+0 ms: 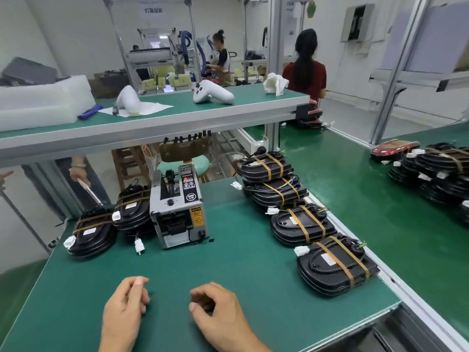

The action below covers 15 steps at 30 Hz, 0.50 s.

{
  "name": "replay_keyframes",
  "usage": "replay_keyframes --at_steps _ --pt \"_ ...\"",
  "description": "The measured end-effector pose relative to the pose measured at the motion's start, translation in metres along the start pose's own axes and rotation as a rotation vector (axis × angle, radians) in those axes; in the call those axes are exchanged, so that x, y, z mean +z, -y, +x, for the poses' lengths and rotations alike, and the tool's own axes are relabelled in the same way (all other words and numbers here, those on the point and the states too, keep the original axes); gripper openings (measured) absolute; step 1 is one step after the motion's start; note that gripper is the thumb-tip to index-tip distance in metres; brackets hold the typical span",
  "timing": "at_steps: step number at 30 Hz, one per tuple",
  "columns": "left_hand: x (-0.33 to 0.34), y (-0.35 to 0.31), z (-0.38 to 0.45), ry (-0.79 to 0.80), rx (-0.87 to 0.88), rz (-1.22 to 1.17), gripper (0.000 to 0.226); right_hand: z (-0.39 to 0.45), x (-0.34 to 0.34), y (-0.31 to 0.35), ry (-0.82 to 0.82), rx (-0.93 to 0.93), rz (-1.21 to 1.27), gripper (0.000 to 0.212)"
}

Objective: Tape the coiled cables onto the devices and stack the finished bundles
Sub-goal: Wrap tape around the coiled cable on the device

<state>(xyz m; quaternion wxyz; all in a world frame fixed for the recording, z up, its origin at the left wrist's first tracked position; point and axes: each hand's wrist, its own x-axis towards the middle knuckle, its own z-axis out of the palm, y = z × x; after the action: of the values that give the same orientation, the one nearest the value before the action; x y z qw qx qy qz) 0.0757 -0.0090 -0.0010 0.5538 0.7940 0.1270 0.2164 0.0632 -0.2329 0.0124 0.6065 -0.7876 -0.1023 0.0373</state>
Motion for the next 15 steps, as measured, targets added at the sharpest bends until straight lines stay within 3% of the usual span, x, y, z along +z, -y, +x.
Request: replay_keyframes --at_steps 2,6,8,11,15 --pt "0.000 -0.005 -0.002 0.005 0.005 0.005 0.027 -0.004 -0.007 0.006 -0.127 0.149 0.298 0.027" --pt "0.001 -0.007 -0.003 0.018 0.001 0.011 0.027 -0.024 -0.057 0.010 -0.615 0.513 1.111 0.030" --pt "0.002 -0.007 -0.004 0.021 -0.002 0.011 0.028 -0.038 -0.090 0.012 -0.777 0.532 1.225 0.051" --pt "0.001 -0.007 -0.003 0.028 -0.010 0.002 0.029 -0.050 -0.129 0.017 -0.888 0.574 1.281 0.074" --pt "0.001 -0.004 -0.004 0.045 -0.003 0.007 0.033 -0.043 -0.160 0.022 -0.942 0.675 1.267 0.068"
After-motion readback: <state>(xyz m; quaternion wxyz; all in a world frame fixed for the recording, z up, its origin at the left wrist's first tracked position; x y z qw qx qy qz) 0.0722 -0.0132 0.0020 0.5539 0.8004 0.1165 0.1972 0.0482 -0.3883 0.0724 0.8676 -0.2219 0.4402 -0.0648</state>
